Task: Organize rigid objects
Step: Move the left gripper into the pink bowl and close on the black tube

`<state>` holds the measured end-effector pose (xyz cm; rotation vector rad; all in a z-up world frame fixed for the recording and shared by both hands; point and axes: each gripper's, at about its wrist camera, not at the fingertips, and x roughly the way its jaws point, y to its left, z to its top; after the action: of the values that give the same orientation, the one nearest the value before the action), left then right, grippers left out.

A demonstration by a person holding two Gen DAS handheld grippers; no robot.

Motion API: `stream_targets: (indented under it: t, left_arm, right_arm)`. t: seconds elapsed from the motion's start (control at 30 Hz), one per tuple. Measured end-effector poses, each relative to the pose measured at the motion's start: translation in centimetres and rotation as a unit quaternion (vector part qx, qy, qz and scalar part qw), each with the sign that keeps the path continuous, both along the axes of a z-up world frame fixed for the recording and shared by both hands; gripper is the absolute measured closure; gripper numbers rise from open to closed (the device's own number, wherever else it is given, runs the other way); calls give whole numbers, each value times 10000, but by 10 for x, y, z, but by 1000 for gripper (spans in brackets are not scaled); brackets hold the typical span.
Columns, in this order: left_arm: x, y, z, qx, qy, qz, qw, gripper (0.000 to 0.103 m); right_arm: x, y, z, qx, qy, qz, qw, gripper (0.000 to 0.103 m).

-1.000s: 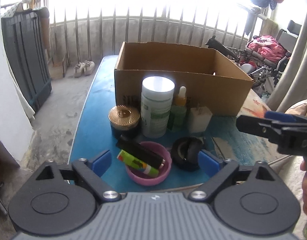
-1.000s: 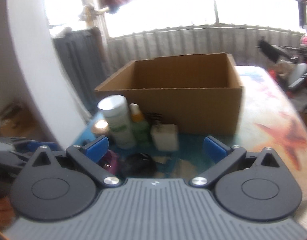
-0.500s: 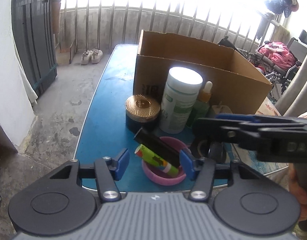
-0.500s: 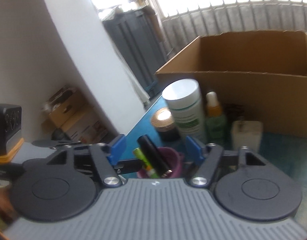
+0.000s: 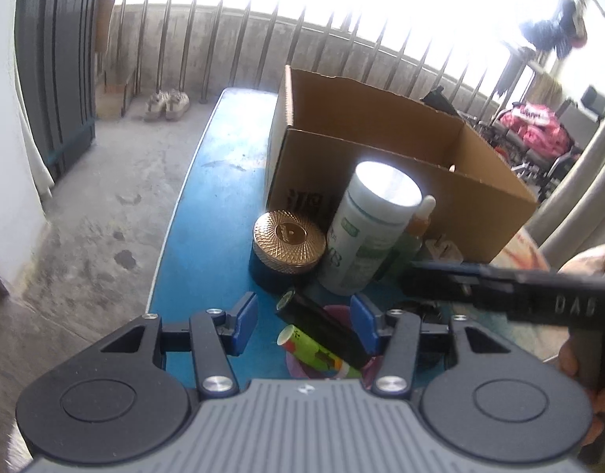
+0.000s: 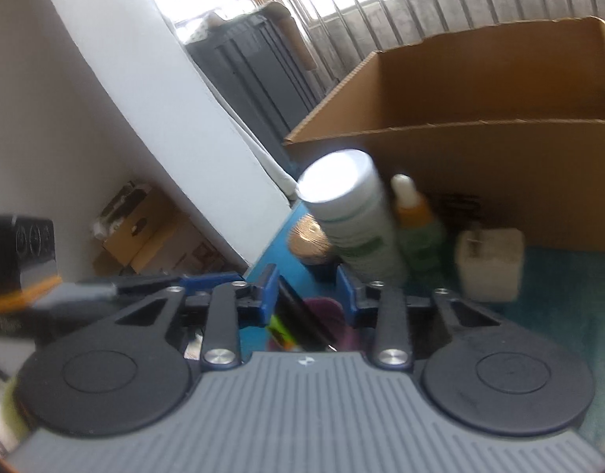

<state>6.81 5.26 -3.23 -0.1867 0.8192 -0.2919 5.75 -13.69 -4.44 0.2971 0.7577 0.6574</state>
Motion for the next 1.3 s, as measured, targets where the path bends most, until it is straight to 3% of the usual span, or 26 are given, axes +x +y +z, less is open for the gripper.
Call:
stream_targets:
  t: [0.2, 0.33, 0.63, 1.17, 1.3]
  left_arm:
    - [17, 18, -8, -808, 558, 2, 9952, 51]
    - [25, 21, -10, -1018, 747, -10, 9920, 51]
    - [38, 16, -17, -1014, 1112, 55, 9886, 51]
    - [49, 12, -29, -848, 1395, 182, 9864, 52]
    - [52, 11, -32, -855, 1430, 206, 9858, 60]
  right_arm:
    - [-11, 15, -10, -291, -25, 461, 9985, 81]
    - [-13, 27, -17, -493, -143, 663, 9965, 86]
    - [2, 39, -28, -687, -73, 919, 9934, 90]
    - [5, 46, -38, -956, -108, 1212, 9880, 88]
    - [7, 49, -38, -1020, -95, 1288, 9864, 85]
